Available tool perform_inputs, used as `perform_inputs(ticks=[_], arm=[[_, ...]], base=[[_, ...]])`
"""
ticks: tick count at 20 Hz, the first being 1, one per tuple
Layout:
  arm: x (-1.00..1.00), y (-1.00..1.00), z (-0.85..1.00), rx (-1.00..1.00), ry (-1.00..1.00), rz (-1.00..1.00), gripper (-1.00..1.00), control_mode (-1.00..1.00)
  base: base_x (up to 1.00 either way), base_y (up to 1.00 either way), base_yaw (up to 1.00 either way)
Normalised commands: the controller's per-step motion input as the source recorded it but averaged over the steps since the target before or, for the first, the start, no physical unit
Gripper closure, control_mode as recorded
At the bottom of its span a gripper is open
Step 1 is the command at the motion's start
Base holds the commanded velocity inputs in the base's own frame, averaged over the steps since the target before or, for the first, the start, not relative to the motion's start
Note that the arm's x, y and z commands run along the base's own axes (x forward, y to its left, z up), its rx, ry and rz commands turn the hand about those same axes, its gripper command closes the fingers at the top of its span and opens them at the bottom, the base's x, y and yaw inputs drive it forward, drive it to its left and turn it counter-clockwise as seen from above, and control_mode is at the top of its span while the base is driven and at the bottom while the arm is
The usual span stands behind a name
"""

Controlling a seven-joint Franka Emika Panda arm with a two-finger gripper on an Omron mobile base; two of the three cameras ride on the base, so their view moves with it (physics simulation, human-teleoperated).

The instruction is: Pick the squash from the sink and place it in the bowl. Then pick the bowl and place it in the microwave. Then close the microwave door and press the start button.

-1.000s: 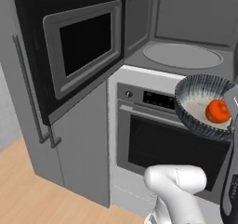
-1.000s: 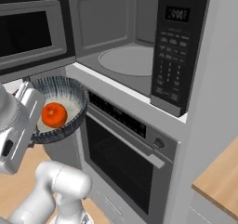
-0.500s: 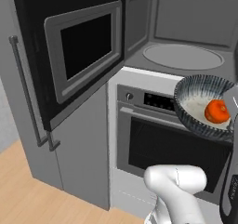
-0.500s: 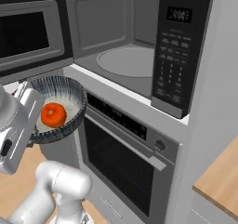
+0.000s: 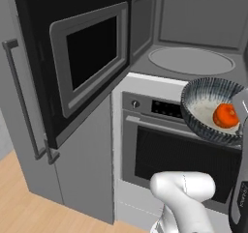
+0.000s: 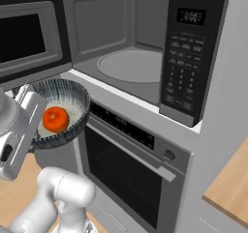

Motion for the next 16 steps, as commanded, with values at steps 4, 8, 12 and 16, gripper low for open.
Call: perform_inputs(ticks=[4, 8, 12, 16], arm=[[0.15, 0.0, 0.17, 0.0, -0.04, -0.06, 1.0, -1.0], [0.05, 0.0, 0.49, 0.0, -0.16, -0.09, 1.0, -1.0], [0.1, 0.0, 0.47, 0.0, -0.24, -0.11, 1.0, -1.0], [0.3, 0.0, 0.38, -0.01, -0.27, -0.09, 1.0, -1.0]], base=[[0.07, 0.0, -0.02], [0.0, 0.0, 0.0], [0.0, 0.0, 0.0], [0.0, 0.0, 0.0]])
